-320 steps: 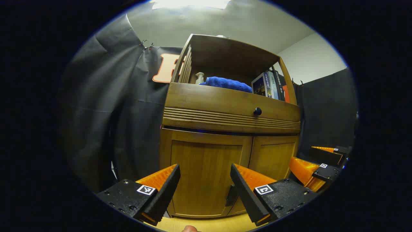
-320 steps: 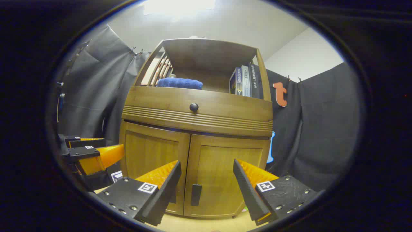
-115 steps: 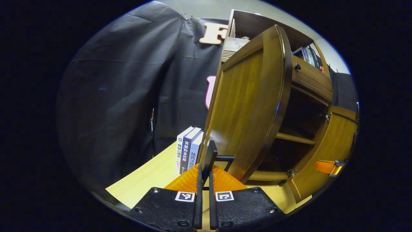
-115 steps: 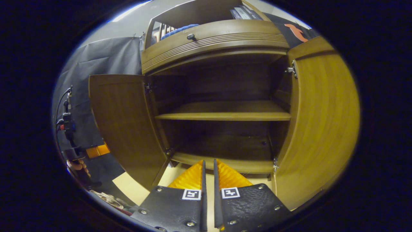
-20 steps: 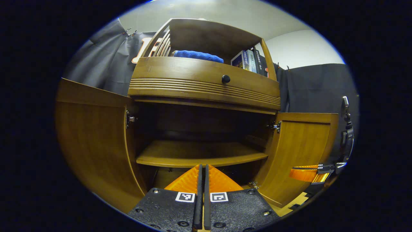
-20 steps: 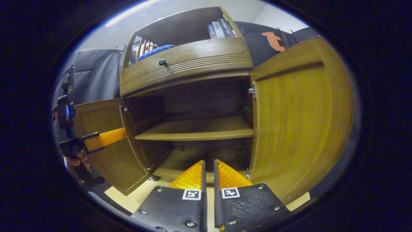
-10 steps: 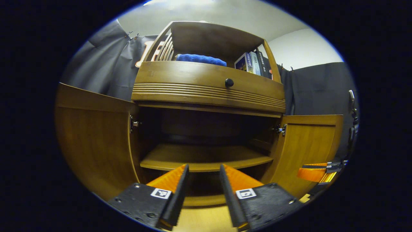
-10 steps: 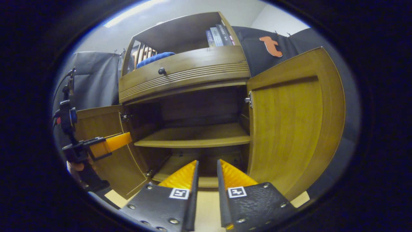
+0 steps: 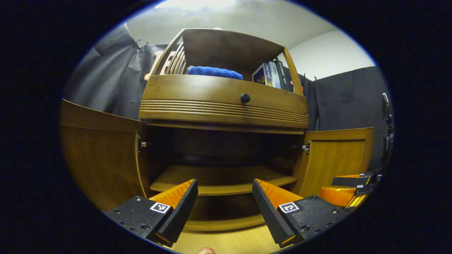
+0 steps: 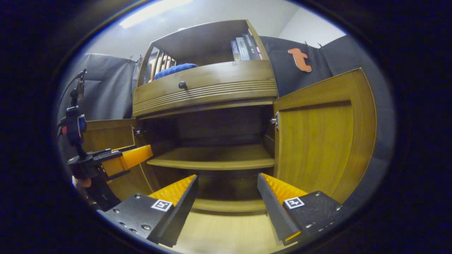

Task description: Open the right door of the double-door shoe cabinet with the right hand, and open the left door with the left hand.

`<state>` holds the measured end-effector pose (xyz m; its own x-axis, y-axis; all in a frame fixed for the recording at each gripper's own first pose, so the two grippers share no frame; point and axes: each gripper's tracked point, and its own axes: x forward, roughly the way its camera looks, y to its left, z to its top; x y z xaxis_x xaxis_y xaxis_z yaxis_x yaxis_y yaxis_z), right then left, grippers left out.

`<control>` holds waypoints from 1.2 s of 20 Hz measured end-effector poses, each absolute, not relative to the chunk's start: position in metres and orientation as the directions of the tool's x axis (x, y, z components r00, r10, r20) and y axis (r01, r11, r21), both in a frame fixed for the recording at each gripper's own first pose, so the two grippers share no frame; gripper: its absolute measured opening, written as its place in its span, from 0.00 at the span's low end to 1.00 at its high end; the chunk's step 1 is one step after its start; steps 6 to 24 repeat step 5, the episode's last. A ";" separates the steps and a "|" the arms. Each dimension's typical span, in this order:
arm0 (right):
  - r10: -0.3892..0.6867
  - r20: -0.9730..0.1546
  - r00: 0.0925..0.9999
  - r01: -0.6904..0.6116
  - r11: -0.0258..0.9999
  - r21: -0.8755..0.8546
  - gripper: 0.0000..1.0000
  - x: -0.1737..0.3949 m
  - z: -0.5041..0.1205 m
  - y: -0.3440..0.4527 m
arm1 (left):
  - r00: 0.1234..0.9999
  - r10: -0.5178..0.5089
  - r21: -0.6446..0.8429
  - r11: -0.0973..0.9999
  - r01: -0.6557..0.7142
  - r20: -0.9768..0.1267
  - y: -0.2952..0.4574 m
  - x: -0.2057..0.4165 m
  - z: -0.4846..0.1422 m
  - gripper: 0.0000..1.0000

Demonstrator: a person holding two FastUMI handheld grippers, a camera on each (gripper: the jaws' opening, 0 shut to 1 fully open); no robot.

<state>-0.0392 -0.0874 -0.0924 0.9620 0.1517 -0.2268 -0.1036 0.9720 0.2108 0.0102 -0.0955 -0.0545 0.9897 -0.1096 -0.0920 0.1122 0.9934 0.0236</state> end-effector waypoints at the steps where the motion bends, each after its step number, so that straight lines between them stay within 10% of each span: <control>1: 0.146 -0.222 0.964 -0.099 0.973 0.209 0.99 -0.039 -0.092 -0.088 | 0.989 -0.112 0.022 0.993 0.114 -0.094 -0.095 0.011 -0.056 0.92; 24: 0.127 -0.217 0.968 -0.084 0.976 0.200 0.99 -0.040 -0.088 -0.091 | 0.988 -0.124 0.021 0.992 0.127 -0.097 -0.096 0.015 -0.057 0.92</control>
